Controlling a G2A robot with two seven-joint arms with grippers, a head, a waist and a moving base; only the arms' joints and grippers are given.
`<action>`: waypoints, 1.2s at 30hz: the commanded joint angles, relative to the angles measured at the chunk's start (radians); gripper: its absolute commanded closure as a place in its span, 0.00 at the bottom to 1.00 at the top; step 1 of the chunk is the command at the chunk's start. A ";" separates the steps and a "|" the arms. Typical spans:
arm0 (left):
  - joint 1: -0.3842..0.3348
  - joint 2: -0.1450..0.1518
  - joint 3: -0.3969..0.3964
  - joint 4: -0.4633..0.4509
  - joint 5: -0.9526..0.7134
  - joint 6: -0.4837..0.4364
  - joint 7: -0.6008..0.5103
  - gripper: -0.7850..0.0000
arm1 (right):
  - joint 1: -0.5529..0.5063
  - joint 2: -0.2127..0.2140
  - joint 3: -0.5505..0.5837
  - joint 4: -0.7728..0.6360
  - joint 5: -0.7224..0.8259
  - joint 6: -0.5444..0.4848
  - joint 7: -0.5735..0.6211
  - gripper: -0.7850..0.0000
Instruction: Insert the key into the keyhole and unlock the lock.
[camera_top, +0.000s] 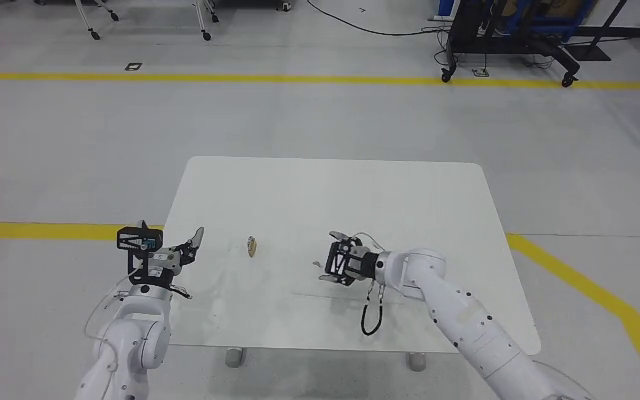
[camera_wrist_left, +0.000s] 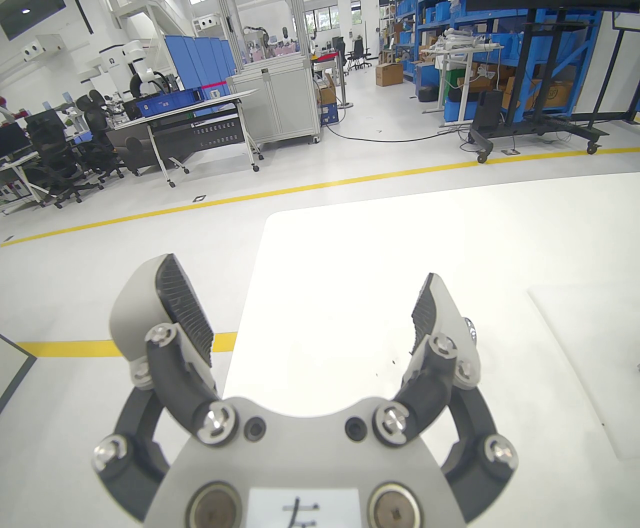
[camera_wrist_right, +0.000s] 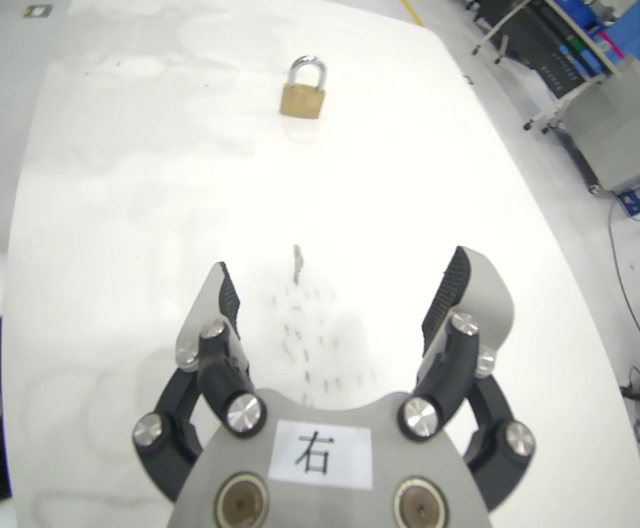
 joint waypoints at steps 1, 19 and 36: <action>0.000 0.000 0.000 0.000 0.000 0.000 0.000 0.00 | 0.024 -0.006 -0.024 0.023 0.002 -0.025 0.024 0.00; 0.000 0.000 0.000 0.000 0.000 0.000 0.000 0.00 | 0.157 -0.060 -0.135 0.195 0.098 -0.035 0.065 0.55; 0.000 0.000 0.000 0.000 0.000 0.000 0.000 0.00 | 0.184 -0.063 -0.156 0.266 0.065 -0.070 -0.080 1.00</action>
